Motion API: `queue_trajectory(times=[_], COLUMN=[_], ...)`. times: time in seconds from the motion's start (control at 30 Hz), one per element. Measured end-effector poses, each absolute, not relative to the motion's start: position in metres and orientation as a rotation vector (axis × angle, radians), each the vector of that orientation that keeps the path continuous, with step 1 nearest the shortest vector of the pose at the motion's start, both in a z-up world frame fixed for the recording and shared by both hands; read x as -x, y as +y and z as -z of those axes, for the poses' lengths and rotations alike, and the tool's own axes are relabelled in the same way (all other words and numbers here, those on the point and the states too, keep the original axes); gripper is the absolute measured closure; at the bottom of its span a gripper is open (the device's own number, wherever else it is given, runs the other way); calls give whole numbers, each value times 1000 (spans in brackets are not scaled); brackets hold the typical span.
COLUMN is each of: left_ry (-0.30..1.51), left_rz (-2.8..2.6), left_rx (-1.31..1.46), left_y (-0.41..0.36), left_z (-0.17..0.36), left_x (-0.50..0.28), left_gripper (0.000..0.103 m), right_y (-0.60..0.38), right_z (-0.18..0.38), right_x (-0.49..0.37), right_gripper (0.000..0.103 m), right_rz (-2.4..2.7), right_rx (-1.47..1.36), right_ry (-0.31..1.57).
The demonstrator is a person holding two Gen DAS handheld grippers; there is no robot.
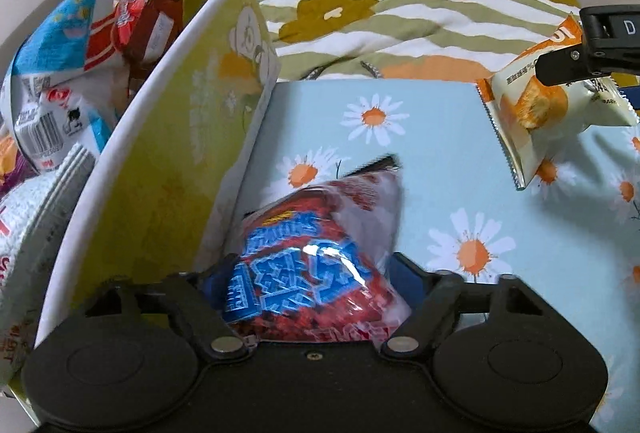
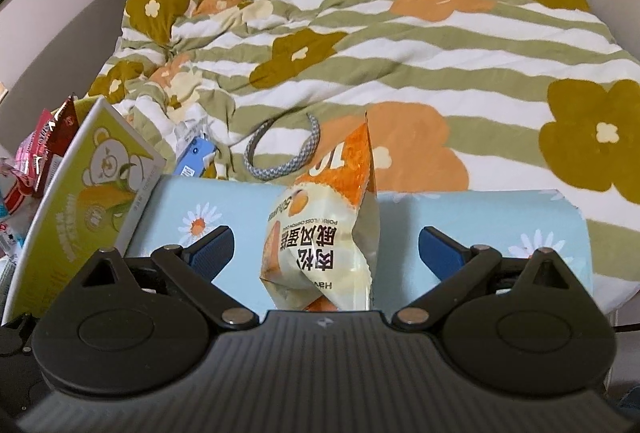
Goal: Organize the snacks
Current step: 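Move both tools to the board and grasp the red Sponge bag and orange-white bag, then lift and carry the red bag with the left tool while the right tool carries the orange-white bag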
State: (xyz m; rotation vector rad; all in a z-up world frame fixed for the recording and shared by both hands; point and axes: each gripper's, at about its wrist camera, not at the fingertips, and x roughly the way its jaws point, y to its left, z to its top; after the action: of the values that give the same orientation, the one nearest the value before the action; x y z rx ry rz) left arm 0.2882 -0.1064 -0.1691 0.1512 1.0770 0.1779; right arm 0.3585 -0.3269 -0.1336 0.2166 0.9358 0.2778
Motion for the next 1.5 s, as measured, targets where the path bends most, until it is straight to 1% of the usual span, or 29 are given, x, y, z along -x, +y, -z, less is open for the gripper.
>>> queue_trajectory(times=[0.23,0.37,0.53,0.7,0.77,0.9,1.07,1.3,1.5], left_ry=[1074,1061,1028,1014,1013,1001,977,912,827], left_rz=[-145,-136,-123,-111,-101,-91,-72,-31,-12], left_rx=[-122,-110,-129,-121,-122,-120,-120,-118,-84], left_y=[-102,-104,-110,-111,-112,-113,-118,-124,-119], left_z=[165,160,155,152,152,152,144,112,73], left_x=[-286,-284,-281,-280,-281,-282,-280,-264,-241], left_gripper=[34,34,34,34,34,34,34,34,34], right_y=[-325,-323,-321,-321,-320,-316,-319,-324,-317], right_z=[144,150,156,162,162,161,153,129,91], right_x=[-366,-371,-377,-379,-378,-377,-369,-345,-316], right_gripper=[0,0,5,18,26,28,36,36,36], right_rz=[-277,-279,-284,-301,-315,-324,-333,-319,-334], right_rx=[-229,-245,-255,-278,-285,-270,-291,-299,-298], right_ry=[962,976,982,999,1002,996,977,948,895])
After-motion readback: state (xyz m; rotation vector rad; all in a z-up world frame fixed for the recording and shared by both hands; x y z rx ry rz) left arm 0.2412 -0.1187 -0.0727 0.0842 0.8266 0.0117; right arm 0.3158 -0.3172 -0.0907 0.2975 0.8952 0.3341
